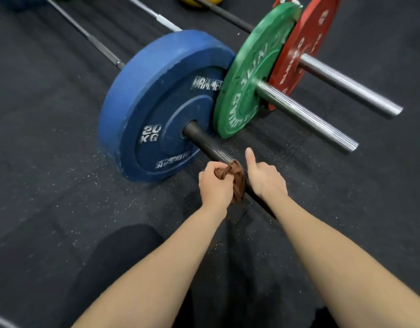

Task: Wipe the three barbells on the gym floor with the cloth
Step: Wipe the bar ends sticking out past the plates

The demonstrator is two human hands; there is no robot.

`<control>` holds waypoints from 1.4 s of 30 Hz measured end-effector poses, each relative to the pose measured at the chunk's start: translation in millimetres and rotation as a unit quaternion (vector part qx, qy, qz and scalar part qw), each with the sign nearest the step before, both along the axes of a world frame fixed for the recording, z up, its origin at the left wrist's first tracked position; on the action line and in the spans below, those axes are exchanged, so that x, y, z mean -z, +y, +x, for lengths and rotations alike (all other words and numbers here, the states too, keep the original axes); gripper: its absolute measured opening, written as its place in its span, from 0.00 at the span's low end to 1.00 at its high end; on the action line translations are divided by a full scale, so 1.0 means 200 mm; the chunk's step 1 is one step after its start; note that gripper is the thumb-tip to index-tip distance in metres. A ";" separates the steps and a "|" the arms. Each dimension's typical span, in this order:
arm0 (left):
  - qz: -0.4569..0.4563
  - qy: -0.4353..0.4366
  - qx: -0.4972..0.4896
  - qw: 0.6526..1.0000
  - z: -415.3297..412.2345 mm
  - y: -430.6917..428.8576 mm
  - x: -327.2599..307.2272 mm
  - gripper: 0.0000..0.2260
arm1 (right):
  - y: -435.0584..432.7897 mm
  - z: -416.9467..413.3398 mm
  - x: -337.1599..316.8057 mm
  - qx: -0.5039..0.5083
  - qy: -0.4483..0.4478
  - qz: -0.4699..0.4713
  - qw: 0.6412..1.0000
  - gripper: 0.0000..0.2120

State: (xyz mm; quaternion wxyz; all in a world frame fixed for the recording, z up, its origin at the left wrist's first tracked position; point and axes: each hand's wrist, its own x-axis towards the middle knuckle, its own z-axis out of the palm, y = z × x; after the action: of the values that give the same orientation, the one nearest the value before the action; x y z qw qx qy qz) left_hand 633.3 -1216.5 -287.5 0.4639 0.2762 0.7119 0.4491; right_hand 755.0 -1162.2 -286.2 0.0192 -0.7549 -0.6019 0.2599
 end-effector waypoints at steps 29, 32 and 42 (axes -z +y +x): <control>-0.027 -0.094 -0.082 0.992 0.03 -0.04 -0.03 0.11 | -0.06 0.11 0.02 -0.005 0.157 0.061 0.986 0.33; -0.033 -0.084 -0.047 0.995 0.04 -0.07 -0.03 0.10 | -0.07 0.12 0.03 0.050 0.233 0.098 0.966 0.34; -0.070 -0.144 0.001 0.987 0.37 -0.35 0.02 0.09 | -0.07 0.19 0.07 0.194 0.431 0.108 0.875 0.36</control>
State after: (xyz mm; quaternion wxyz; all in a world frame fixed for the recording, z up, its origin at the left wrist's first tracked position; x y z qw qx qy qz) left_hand 706.8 -1286.2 -291.4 0.5801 0.1766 0.6673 0.4325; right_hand 793.2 -1176.0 -300.7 0.4081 -0.6627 -0.3997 0.4843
